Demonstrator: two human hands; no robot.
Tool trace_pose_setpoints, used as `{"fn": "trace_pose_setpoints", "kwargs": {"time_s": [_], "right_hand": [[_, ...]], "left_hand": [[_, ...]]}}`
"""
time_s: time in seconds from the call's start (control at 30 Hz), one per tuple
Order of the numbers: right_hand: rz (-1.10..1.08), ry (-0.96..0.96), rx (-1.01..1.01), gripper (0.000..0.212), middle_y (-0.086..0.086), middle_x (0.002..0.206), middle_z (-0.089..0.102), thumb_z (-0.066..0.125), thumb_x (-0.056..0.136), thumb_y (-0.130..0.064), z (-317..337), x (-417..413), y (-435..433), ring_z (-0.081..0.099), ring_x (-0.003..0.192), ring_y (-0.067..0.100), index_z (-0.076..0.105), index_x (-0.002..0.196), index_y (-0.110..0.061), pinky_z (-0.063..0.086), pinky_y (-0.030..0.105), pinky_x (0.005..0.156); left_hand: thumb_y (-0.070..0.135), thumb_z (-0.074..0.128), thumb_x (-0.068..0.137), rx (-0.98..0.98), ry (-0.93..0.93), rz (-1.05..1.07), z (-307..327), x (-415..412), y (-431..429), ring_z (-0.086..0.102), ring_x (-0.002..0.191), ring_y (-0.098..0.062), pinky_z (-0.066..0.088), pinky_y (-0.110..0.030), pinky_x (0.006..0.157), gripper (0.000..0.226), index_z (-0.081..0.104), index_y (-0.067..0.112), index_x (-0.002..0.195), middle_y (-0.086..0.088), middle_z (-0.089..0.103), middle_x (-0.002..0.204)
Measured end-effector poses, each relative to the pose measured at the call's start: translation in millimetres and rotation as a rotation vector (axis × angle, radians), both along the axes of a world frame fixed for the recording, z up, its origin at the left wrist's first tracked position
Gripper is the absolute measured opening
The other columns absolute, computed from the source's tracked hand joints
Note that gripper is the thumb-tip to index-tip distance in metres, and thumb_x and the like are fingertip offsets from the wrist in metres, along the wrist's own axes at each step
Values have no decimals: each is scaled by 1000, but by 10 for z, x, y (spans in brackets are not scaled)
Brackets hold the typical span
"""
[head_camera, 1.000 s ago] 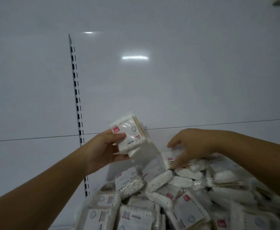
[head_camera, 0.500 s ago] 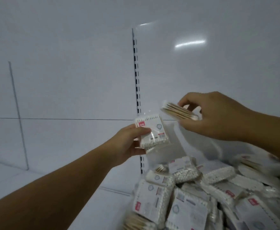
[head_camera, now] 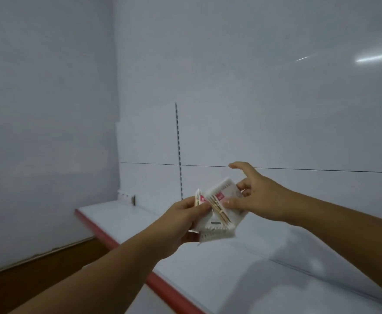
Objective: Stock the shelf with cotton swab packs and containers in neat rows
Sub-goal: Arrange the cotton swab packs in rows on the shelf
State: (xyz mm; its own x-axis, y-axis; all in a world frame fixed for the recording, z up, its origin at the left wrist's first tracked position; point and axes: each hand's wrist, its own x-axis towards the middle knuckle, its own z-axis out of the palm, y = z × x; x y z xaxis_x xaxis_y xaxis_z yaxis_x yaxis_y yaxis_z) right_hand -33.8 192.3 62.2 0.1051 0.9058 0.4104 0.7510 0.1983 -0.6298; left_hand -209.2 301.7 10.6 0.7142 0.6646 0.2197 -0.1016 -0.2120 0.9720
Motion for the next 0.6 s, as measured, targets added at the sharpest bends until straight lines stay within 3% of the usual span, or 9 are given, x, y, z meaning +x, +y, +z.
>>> {"fn": "trace_pose_setpoints", "kwargs": {"time_s": [0.1,0.23,0.33,0.4,0.43,0.53,0.6], "right_hand": [[0,136,7,64,-2,93,67,82,70,-33,-128,-445,565,70,75,9,40,118,-41,58,30,73],[33,414,-53,53,7,103,64,84,69,-18,-277,-818,1231,70,75,16,45,103,-25,55,24,54],[26,546,-23,58,8,106,60,83,71,-13,-436,-980,1731,67,81,16,42,110,-26,55,26,57],[45,576,-37,58,3,104,58,79,76,-16,-588,-1053,2129,65,80,13,41,118,-31,56,29,63],[57,601,-48,53,2,104,58,77,79,-17,-661,-1084,2337,64,80,14,43,117,-31,56,29,63],[46,736,-49,30,2,96,66,71,84,-19,-827,-1180,3038,65,71,16,51,105,-26,47,21,45],[33,806,-58,16,2,89,68,64,89,-24,-906,-1276,3537,65,67,15,54,101,-24,46,22,47]], "left_hand": [[26,57,95,-32,2,69,-99,-510,435,69,100,-24,57,-38,79,18,72,23,103,-6,73,108],[21,58,94,-112,13,151,-272,-990,996,67,104,-31,53,-49,92,22,65,14,114,-11,72,109],[20,55,94,-182,-13,205,-447,-1300,1497,70,97,-30,58,-43,79,22,63,12,113,-12,72,107],[20,56,91,-240,-5,236,-630,-1501,1863,71,94,-30,58,-46,80,25,62,10,113,-13,73,105],[21,58,88,-265,9,250,-728,-1604,2048,71,94,-31,58,-47,80,29,61,10,114,-13,73,105],[24,63,76,-309,37,298,-929,-1944,2660,71,94,-31,58,-39,69,43,61,11,117,-13,72,107],[23,63,74,-314,40,347,-924,-2181,3086,71,92,-32,57,-38,65,46,60,9,118,-15,72,107]]}}
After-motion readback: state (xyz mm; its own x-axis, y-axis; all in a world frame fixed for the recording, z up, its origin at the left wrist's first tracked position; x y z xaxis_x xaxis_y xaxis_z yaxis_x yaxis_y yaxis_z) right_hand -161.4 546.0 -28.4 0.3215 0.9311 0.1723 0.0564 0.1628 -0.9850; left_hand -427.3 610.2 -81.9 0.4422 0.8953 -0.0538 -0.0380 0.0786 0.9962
